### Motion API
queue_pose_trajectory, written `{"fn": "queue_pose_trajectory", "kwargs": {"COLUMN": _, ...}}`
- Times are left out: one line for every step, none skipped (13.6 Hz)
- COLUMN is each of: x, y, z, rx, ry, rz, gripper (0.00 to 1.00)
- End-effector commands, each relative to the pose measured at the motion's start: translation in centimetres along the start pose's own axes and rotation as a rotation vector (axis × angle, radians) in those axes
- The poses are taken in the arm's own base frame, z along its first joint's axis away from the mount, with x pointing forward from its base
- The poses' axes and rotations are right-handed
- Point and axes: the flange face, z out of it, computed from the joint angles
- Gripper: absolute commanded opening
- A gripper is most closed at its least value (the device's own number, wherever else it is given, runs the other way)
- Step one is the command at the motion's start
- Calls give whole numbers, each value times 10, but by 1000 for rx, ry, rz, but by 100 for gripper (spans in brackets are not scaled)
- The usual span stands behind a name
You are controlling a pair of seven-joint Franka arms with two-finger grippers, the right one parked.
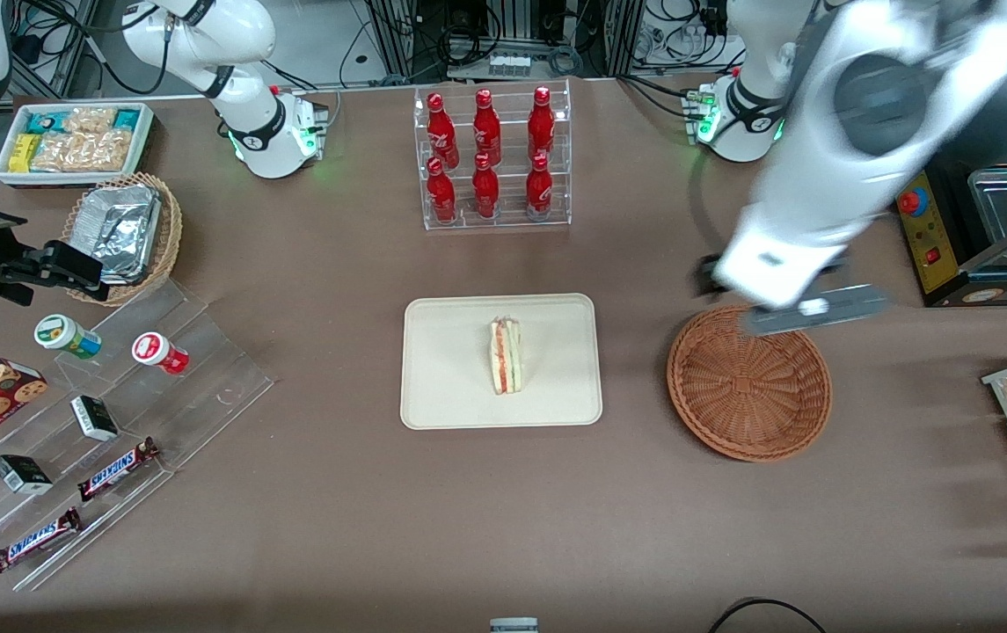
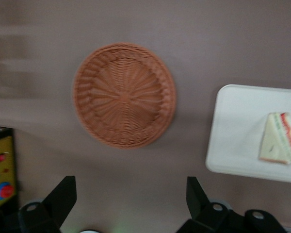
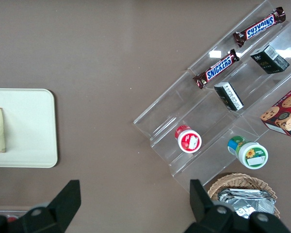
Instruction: Place sandwich from basket to tray
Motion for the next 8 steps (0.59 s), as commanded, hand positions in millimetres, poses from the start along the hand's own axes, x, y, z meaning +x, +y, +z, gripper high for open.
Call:
{"fn": "queue_pose_trajectory", "kwargs": {"x": -15, "y": -61, "z": -14, "rx": -7, "ry": -21, "rz": 92, "gripper": 100}}
{"fn": "queue_pose_trajectory", "kwargs": {"x": -17, "y": -86, "z": -16, "rx": -21, "ry": -26, "rz": 118, "gripper": 100}}
{"fn": "queue_pose_trajectory", "kwargs": {"x": -20, "y": -105, "z": -15, "rx": -53, "ry": -34, "rz": 143, "gripper": 100}}
{"fn": "queue_pose_trajectory", "kwargs": {"x": -23, "y": -123, "z": -13, "rx": -69, "ry": -44, "rz": 158, "gripper": 100}}
{"fn": "queue_pose_trajectory", "kwargs": {"x": -27, "y": -129, "z": -6, "rx": -68, "ry": -51, "rz": 196, "gripper": 100}}
{"fn": "queue_pose_trajectory", "kwargs": {"x": -34, "y": -131, "z": -5, "rx": -64, "ry": -49, "rz": 211, "gripper": 100}}
{"fn": "queue_pose_trajectory", "kwargs": {"x": -38, "y": -139, "z": -5, "rx": -63, "ry": -40, "rz": 203, "gripper": 100}}
{"fn": "queue_pose_trajectory", "kwargs": {"x": -41, "y": -148, "z": -6, "rx": -65, "ry": -29, "rz": 195, "gripper": 100}}
